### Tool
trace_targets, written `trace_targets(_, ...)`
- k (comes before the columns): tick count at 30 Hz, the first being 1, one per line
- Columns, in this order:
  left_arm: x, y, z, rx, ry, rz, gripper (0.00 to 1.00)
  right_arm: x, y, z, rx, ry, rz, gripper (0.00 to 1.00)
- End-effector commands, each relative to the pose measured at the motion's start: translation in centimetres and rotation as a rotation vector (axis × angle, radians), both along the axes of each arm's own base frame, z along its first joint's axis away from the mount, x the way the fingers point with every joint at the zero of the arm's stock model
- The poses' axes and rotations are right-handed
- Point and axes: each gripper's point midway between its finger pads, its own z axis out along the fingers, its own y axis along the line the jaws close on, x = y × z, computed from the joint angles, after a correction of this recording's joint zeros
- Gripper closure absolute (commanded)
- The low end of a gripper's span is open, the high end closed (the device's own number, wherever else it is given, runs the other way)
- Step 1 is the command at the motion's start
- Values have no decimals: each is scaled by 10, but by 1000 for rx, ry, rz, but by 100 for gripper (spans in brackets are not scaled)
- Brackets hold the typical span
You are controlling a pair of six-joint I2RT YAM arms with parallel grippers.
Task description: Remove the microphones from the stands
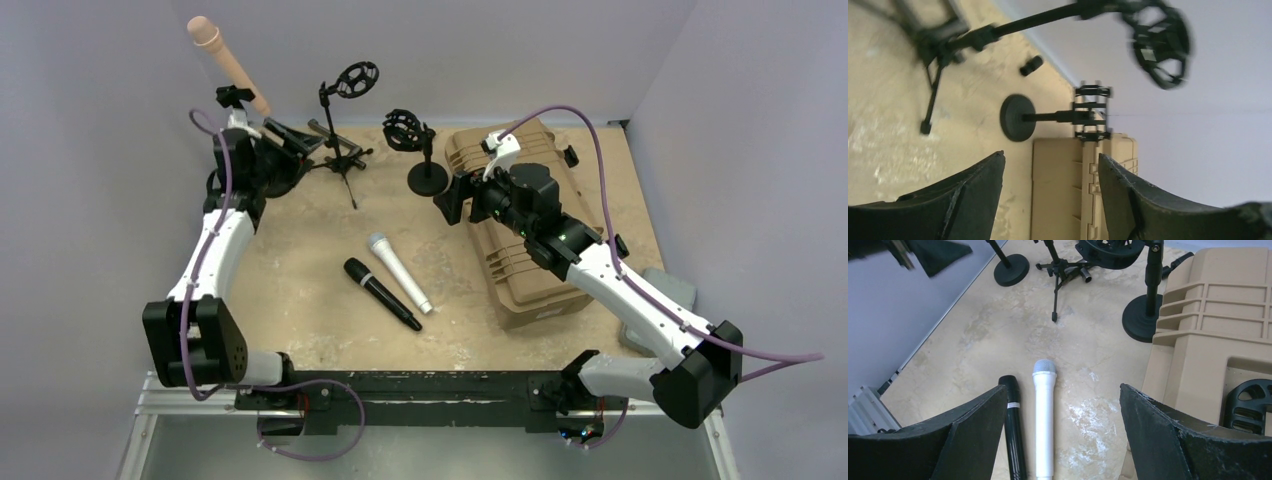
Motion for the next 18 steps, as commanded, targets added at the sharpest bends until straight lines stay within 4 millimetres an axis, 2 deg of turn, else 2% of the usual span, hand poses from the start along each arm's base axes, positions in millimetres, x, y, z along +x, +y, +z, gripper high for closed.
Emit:
trace_targets(1, -2, 0, 74, 365, -179, -57, 34, 5, 1, 21, 34, -57, -8, 19)
trace_targets(2, 1, -1, 88, 384, -209, -60, 34, 5, 1, 22, 33, -56, -9, 19)
trace_targets(6, 23, -2, 120, 390, -254, -61, 37, 6, 2, 25, 35, -59, -7, 19)
trace_targets(12, 60, -16, 134, 275, -265, -79, 49, 6, 2, 29, 39, -62, -5, 19)
trace_targets(18, 91, -26, 135, 238, -271, -90, 52, 3, -2, 32, 41, -68, -11, 19)
